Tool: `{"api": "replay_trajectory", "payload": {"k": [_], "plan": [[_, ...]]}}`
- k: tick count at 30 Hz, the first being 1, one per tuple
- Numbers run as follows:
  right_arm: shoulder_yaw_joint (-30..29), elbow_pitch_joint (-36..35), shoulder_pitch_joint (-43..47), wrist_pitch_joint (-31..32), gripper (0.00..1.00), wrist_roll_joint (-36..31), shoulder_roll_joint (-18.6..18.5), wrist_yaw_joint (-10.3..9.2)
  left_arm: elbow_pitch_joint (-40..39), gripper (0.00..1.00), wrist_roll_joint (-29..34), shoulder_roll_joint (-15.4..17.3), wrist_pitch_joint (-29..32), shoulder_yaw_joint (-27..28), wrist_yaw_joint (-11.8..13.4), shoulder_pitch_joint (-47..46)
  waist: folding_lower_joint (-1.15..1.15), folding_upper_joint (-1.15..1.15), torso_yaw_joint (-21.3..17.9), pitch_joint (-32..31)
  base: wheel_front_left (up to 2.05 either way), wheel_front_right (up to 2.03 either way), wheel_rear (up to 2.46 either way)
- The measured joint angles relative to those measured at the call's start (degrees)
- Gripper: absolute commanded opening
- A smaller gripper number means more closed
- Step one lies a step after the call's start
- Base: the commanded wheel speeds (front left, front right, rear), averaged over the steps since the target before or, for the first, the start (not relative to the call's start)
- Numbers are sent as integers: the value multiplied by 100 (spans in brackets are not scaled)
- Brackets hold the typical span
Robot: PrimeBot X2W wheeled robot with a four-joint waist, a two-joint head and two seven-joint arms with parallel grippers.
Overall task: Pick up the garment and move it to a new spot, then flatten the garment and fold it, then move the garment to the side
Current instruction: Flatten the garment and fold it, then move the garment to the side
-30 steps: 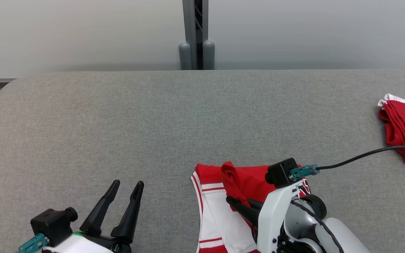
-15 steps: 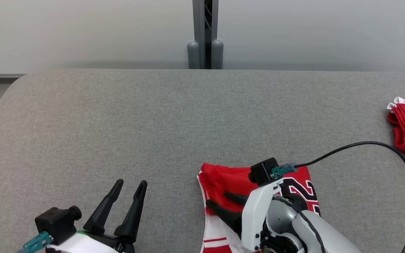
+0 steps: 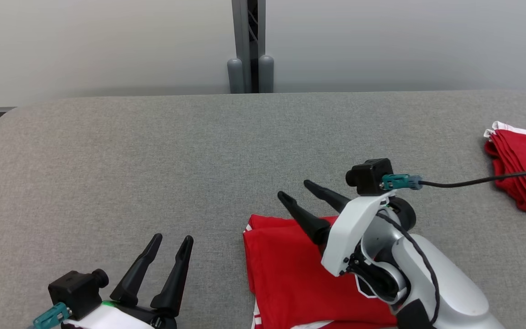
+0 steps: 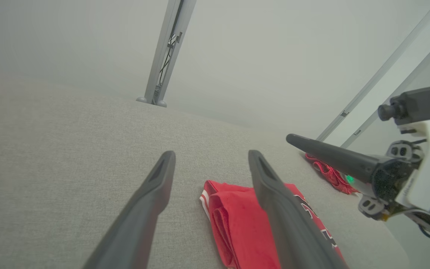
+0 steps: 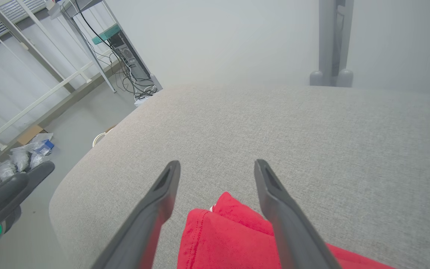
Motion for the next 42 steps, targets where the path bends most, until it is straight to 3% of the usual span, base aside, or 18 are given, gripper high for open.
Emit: {"api": "replay_trajectory", "payload": {"k": [3, 11, 18, 36, 37, 38, 41, 42], "plan": [[-160, -180, 18, -83, 100, -174, -201, 0, -7, 100, 22, -9, -13, -23, 14, -3, 0, 0, -79, 6, 0, 0, 0], [-388, -703, 615, 33, 100, -212, -1368, 0, -48, 100, 168, -12, -23, -87, 96, -57, 0, 0, -336, 90, 0, 0, 0], [-240, -1070, 1013, 326, 100, 164, -2146, 0, -114, 100, 266, 47, -11, -74, 122, -231, 0, 0, -433, 339, 0, 0, 0], [99, 35, 877, 645, 100, 817, -2040, 0, -132, 100, 248, 175, 59, 16, 207, -353, 0, 0, -61, 538, 0, 0, 0], [145, 63, 841, 645, 69, 844, -2038, 0, -132, 100, 246, 176, 60, 12, 207, -353, 0, 0, -50, 532, 0, 0, 0], [191, 78, 806, 643, 45, 878, -2034, 0, -132, 100, 242, 176, 60, 8, 207, -352, 0, 0, -40, 526, 0, 0, 0], [292, 74, 755, 624, 17, 983, -2015, 0, -133, 100, 240, 176, 60, 7, 209, -349, 0, 0, -32, 508, 0, 0, 0], [388, 54, 706, 571, 2, 1032, -2018, 0, -134, 100, 238, 181, 58, 7, 212, -322, 0, 0, -43, 493, 0, 0, 0]]}}
